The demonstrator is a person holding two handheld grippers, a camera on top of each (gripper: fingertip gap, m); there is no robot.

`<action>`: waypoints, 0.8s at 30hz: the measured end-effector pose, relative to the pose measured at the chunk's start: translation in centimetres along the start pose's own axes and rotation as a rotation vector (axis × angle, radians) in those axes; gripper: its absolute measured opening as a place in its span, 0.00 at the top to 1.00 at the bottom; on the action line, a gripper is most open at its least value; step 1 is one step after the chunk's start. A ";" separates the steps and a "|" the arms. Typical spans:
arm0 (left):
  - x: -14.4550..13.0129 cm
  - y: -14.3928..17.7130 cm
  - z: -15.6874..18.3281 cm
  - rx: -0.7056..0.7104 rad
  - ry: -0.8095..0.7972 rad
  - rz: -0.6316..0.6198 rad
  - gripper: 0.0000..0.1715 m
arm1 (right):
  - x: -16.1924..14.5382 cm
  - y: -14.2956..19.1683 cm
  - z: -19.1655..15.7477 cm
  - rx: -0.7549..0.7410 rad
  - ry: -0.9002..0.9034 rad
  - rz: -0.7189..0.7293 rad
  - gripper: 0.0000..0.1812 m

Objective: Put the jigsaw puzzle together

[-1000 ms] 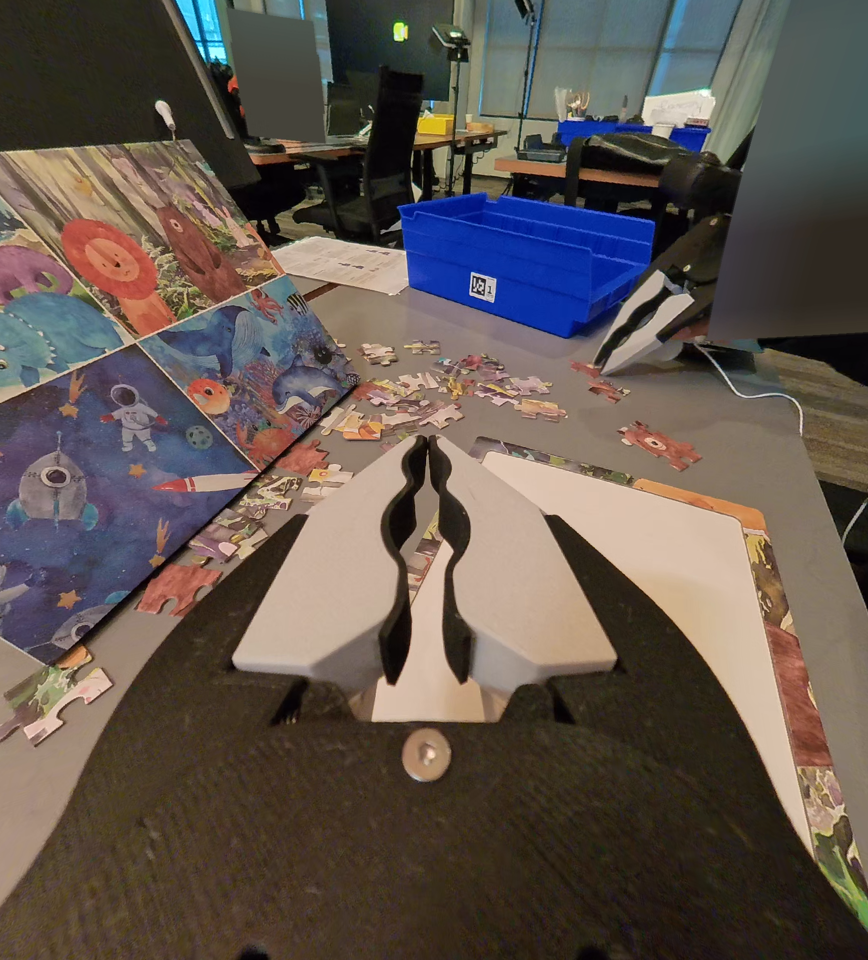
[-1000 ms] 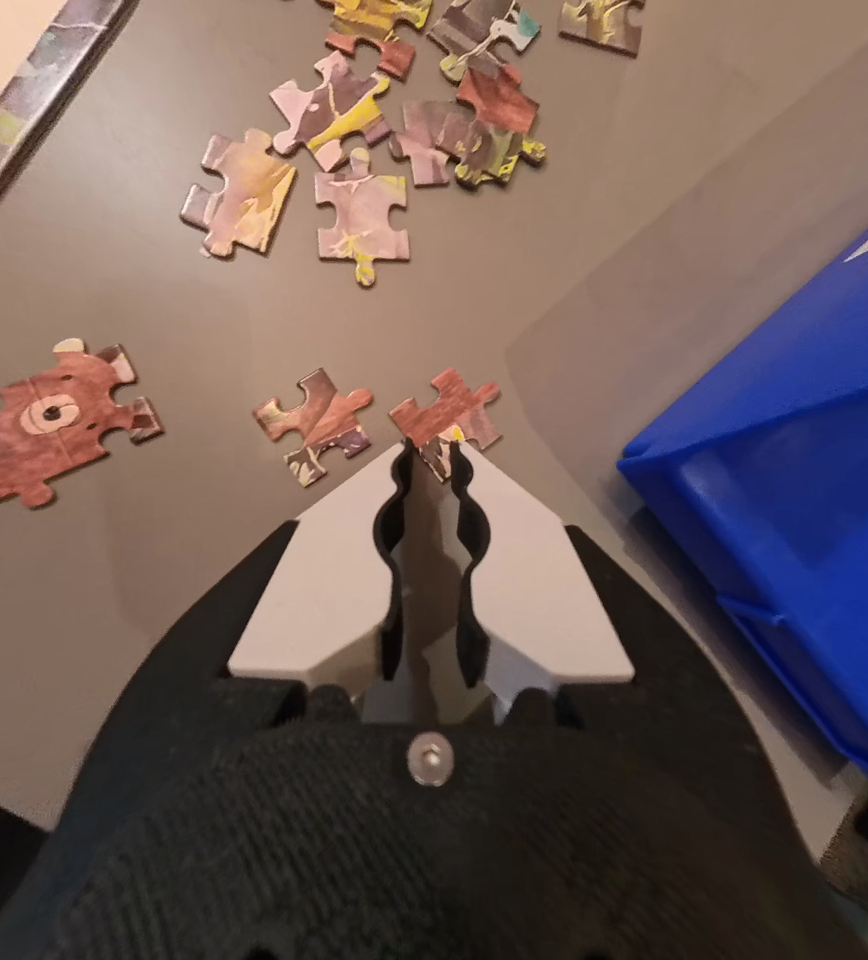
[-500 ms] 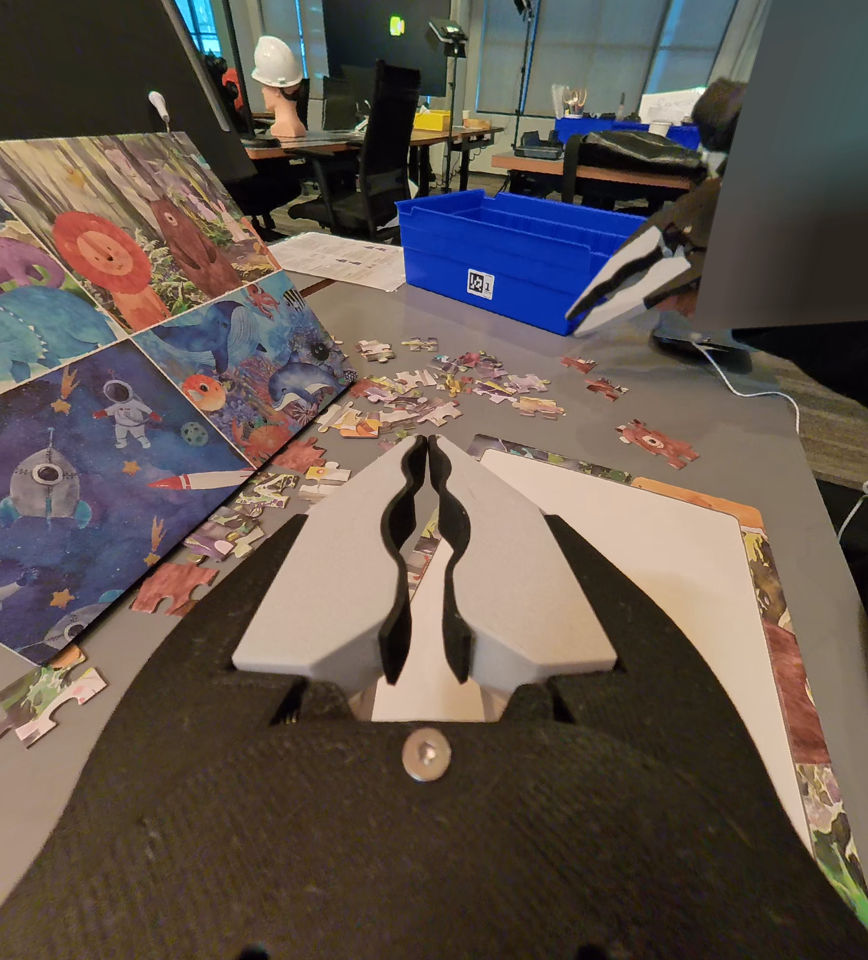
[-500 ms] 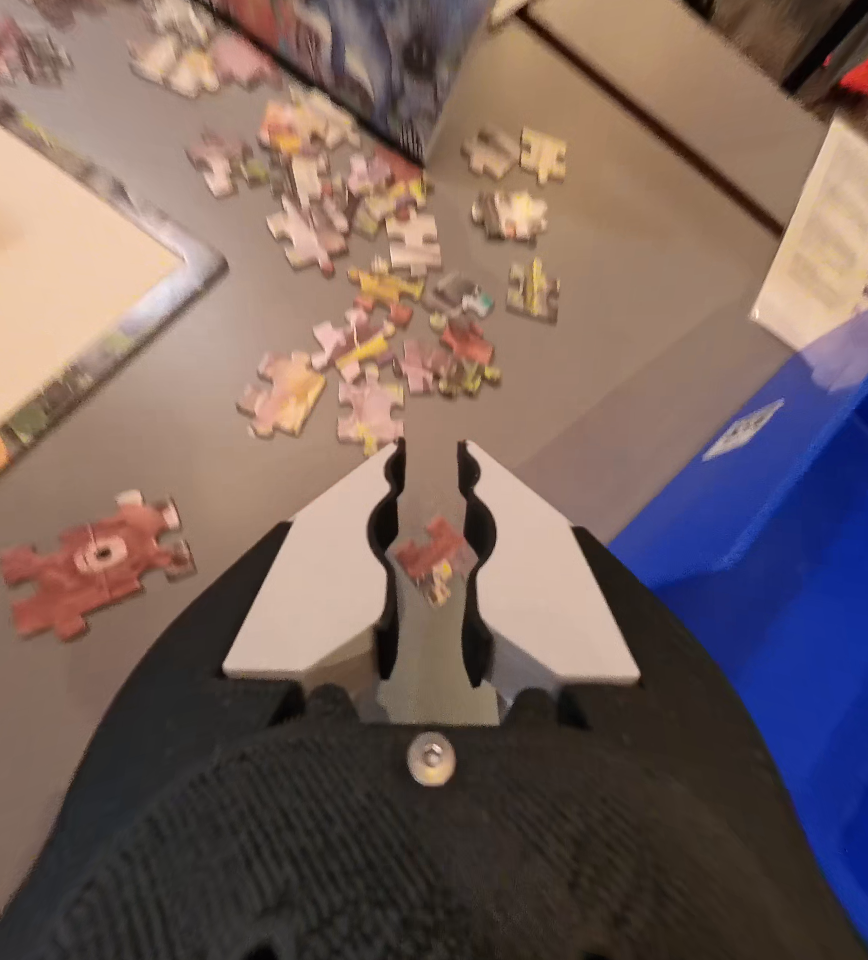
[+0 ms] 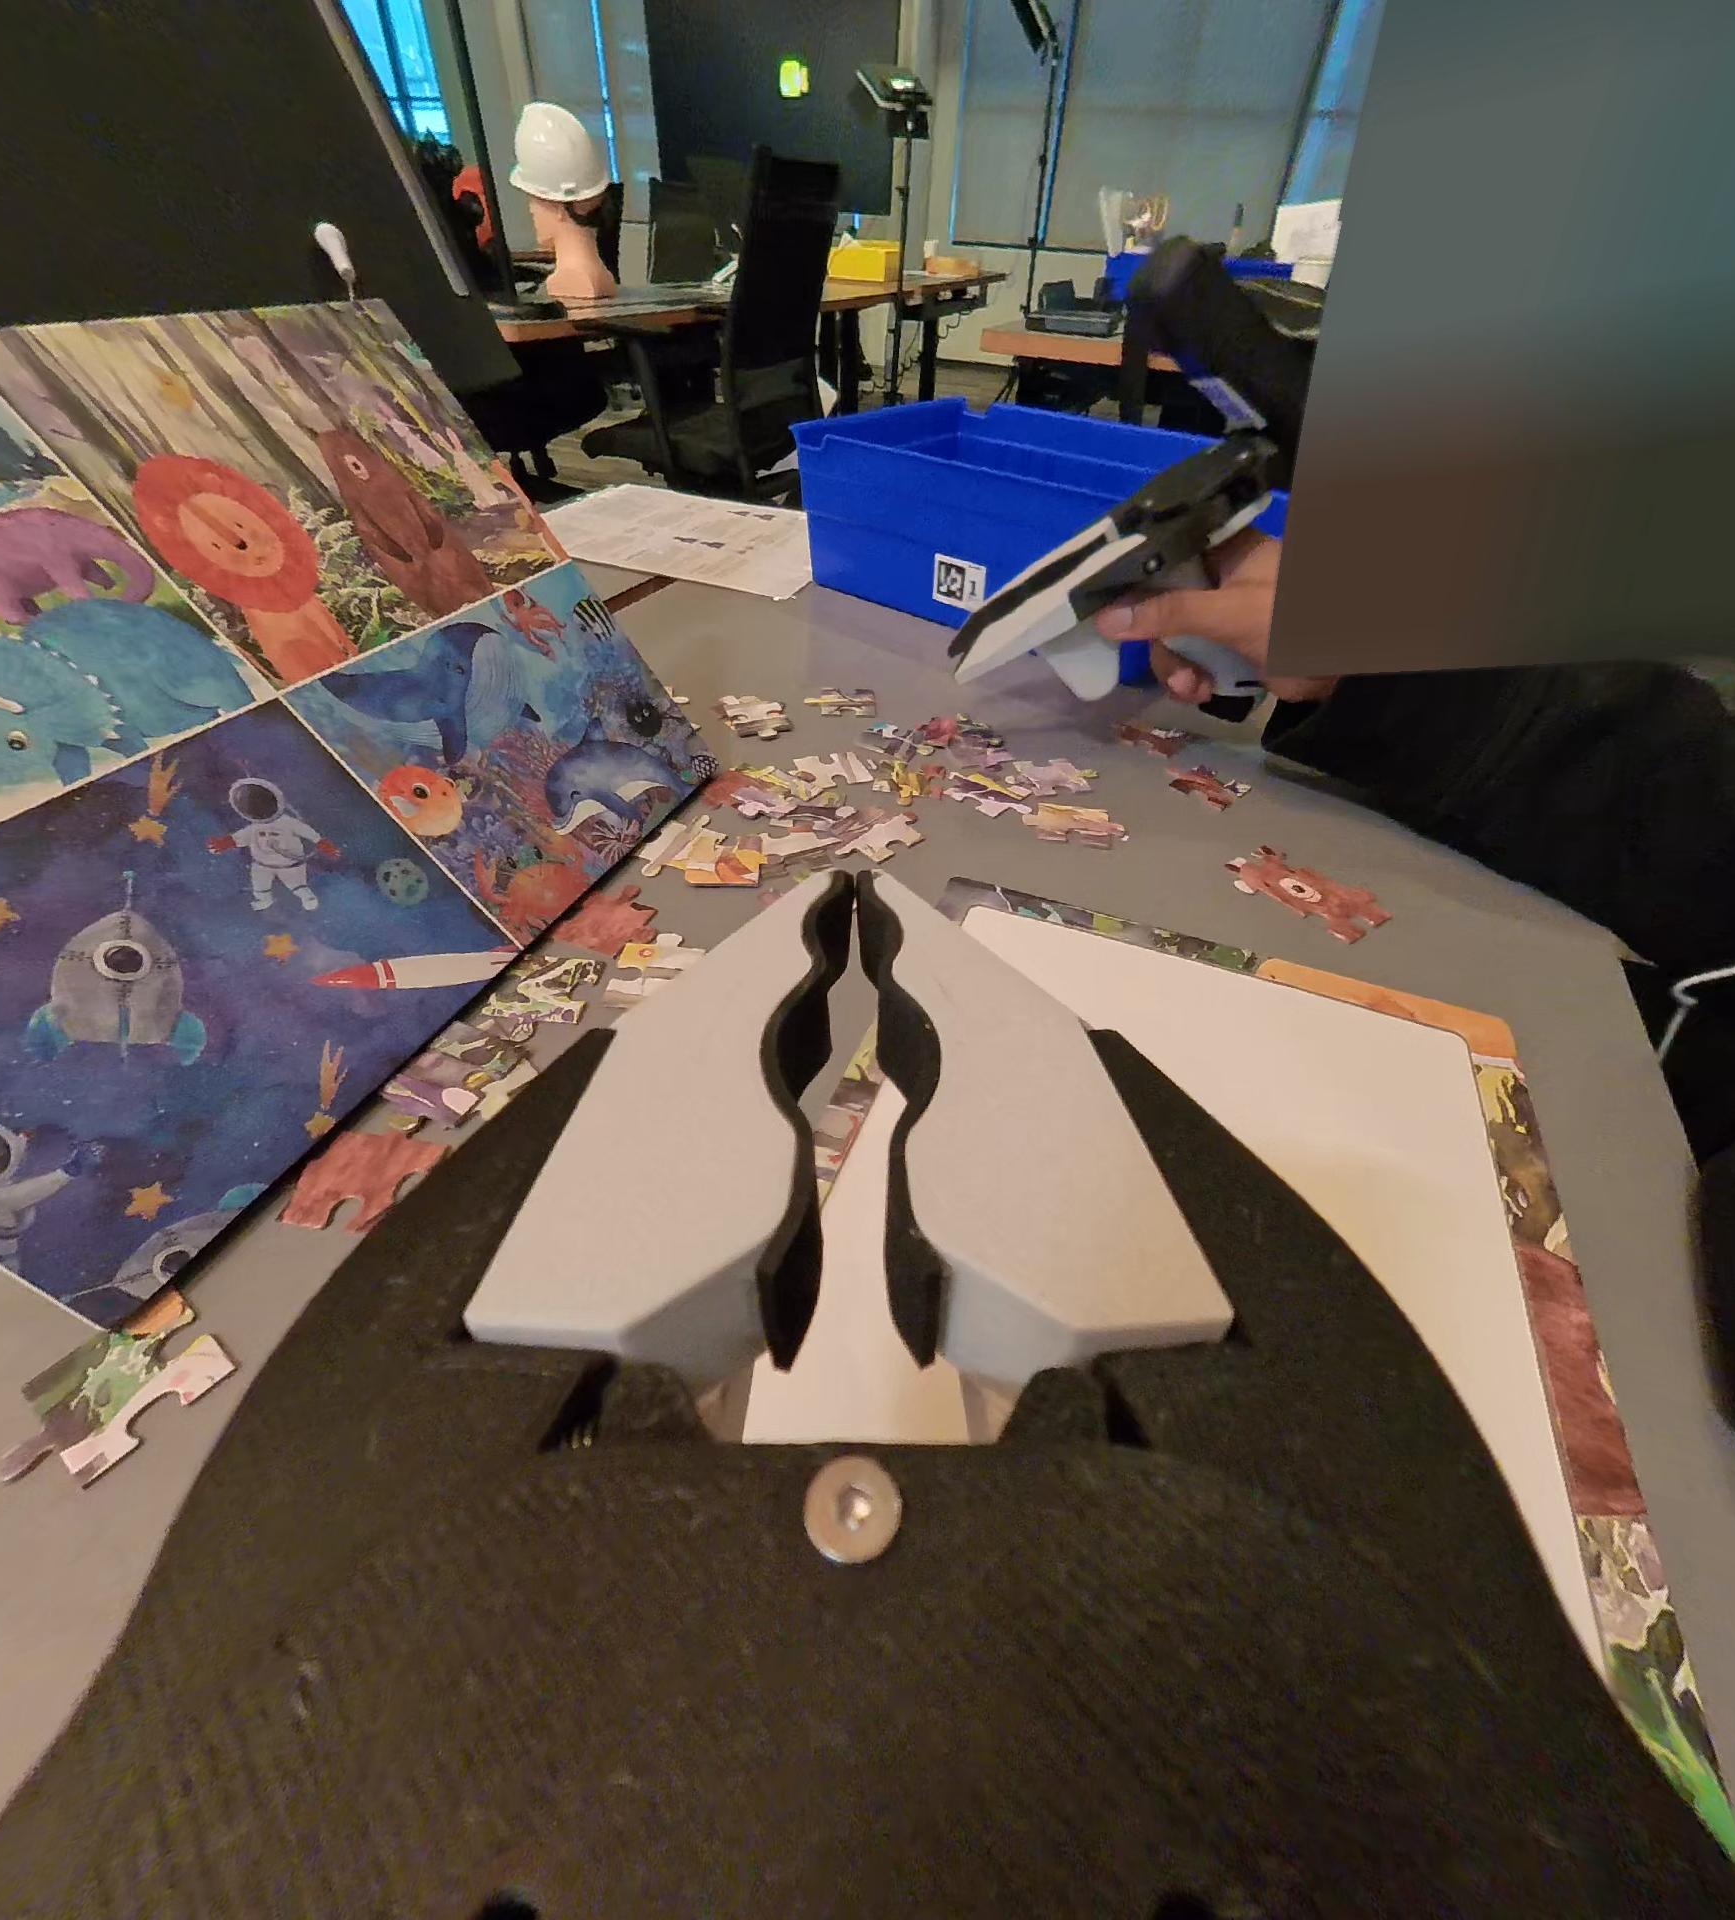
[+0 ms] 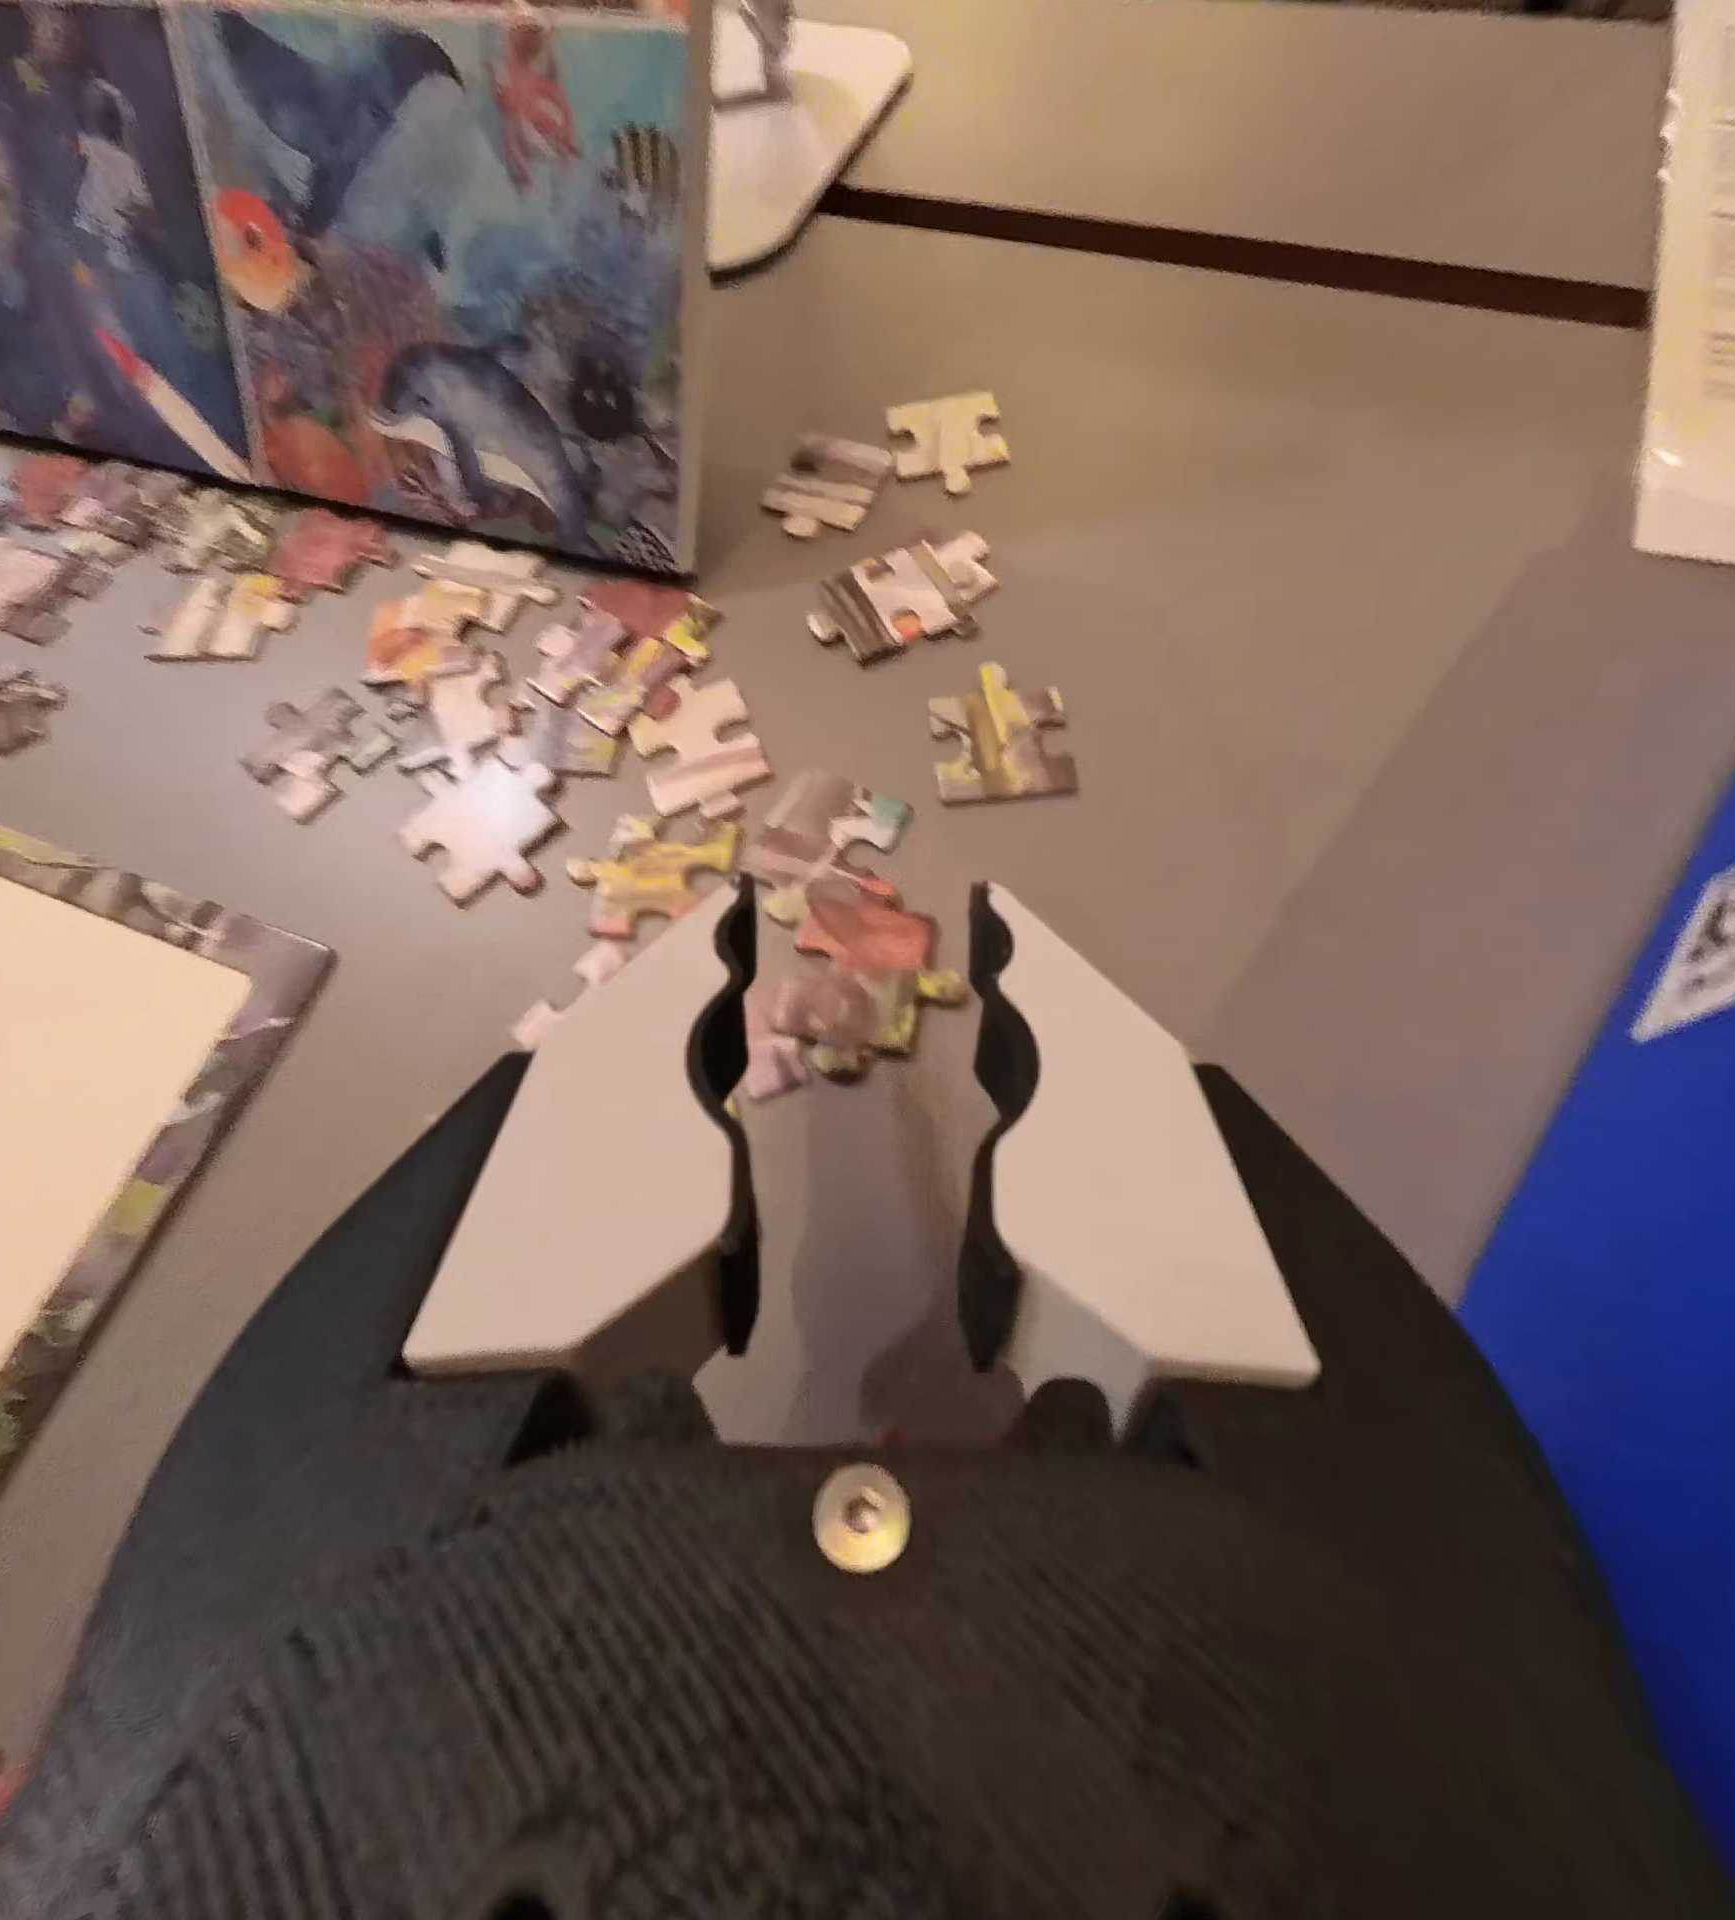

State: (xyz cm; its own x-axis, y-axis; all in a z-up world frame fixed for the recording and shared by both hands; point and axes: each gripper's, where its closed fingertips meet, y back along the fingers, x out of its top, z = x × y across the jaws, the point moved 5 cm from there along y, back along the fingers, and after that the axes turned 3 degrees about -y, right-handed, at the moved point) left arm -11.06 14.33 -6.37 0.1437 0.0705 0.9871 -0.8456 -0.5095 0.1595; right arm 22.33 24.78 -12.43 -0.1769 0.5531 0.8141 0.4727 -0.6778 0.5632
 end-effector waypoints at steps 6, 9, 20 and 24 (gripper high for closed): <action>-0.6 -0.6 0.3 -0.033 0.024 -0.021 1.00 | -2.4 -0.7 0.2 -0.004 -0.045 -0.093 0.72; -0.8 -0.8 0.4 -0.038 0.022 -0.032 1.00 | -2.6 -0.9 0.4 -0.023 -0.049 -0.103 0.73; -0.5 -0.8 0.7 -0.043 0.018 -0.020 1.00 | -2.7 -0.8 0.3 -0.035 -0.013 -0.101 0.96; -0.3 -0.6 0.7 -0.034 0.009 -0.017 1.00 | -2.6 -1.0 0.3 -0.036 0.014 -0.098 0.92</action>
State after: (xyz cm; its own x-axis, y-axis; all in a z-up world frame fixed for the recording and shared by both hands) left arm -10.22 14.06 -6.79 0.1535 0.0864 0.9844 -0.8602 -0.4785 0.1761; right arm 22.63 24.16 -15.14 -0.2330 0.6108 0.7567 0.4209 -0.6381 0.6447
